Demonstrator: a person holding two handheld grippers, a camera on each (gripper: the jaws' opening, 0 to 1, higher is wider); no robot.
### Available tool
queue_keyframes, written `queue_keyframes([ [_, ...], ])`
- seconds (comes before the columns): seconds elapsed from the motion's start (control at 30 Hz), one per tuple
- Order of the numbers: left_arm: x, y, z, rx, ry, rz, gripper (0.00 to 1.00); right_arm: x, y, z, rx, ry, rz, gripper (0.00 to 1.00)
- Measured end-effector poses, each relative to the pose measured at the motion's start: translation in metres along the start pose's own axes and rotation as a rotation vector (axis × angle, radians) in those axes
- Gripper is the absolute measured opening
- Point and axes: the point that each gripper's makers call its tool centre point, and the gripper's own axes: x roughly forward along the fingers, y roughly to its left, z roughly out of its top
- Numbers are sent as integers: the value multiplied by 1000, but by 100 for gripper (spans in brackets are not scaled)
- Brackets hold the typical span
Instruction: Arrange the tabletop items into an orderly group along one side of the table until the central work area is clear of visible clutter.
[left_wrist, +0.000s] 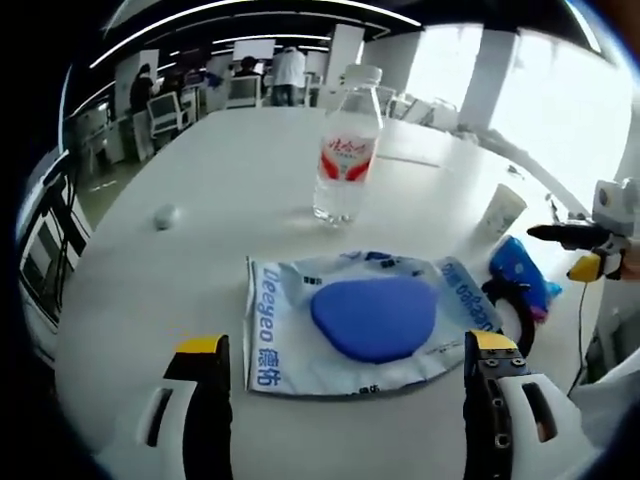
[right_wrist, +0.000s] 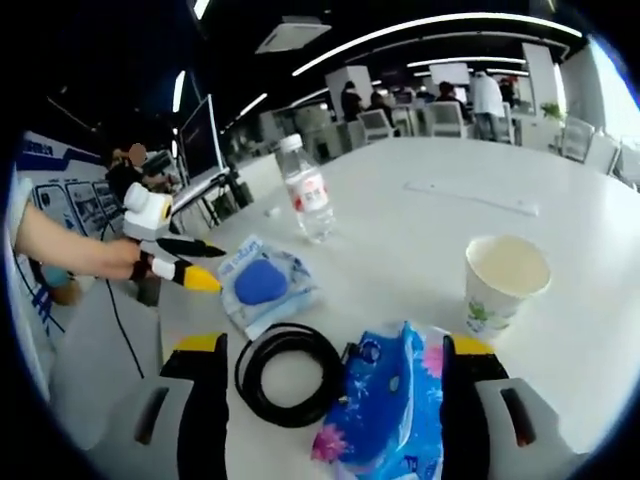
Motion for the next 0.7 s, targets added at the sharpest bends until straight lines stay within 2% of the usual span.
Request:
queue_keyframes([
  [0.1,-1,0,2,-4,-4,-5,93,-2,-4,-2,-15,-2,-8,84],
  [0.17,-2,0,2,-4,-5,-6,93,-4,-6,-3,-24,-5,-8,79],
  [0.37,-7,-8,3,12,-13,-53,94,-16,-21,3,-81,-73,-55,74],
  [0.47,-9,-10,4,9,-17,-65,93,-24,-30,6,-93,-106,-72,67],
  [0.53,-9,-11,3,10,-15,-67,92,-27,-36,6,-98,-118,-90,67],
  [0.7,-11,-15,2,10,-13,-71,92,-35,-61,-2,-93,-94,-147,68],
])
